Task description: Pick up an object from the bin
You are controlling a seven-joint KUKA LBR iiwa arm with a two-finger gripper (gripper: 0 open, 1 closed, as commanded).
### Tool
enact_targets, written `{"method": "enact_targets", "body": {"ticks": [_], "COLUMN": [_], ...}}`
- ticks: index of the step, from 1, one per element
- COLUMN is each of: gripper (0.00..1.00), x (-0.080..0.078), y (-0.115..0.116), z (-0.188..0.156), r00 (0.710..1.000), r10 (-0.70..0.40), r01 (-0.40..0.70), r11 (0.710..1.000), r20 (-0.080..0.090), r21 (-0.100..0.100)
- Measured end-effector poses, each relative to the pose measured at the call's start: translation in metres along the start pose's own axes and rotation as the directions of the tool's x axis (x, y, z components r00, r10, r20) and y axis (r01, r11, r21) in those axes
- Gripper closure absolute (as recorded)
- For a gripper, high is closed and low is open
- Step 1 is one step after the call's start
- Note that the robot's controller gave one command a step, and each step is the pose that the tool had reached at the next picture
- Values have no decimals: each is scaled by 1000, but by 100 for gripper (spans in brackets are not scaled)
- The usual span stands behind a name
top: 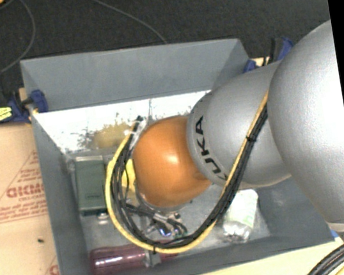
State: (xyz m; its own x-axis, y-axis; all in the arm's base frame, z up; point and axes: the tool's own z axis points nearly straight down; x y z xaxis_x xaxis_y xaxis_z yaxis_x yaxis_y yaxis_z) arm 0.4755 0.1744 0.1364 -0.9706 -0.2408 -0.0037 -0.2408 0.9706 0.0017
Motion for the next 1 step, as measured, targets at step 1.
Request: {"method": "enact_targets", "body": {"ticks": [1], "gripper": [0], "x": [-15], "y": [53], "z": [36], "r00": [1000], "r10": [30], "r01": [-30], "r11": [1000], "r20": [-1], "r21": [-1]}}
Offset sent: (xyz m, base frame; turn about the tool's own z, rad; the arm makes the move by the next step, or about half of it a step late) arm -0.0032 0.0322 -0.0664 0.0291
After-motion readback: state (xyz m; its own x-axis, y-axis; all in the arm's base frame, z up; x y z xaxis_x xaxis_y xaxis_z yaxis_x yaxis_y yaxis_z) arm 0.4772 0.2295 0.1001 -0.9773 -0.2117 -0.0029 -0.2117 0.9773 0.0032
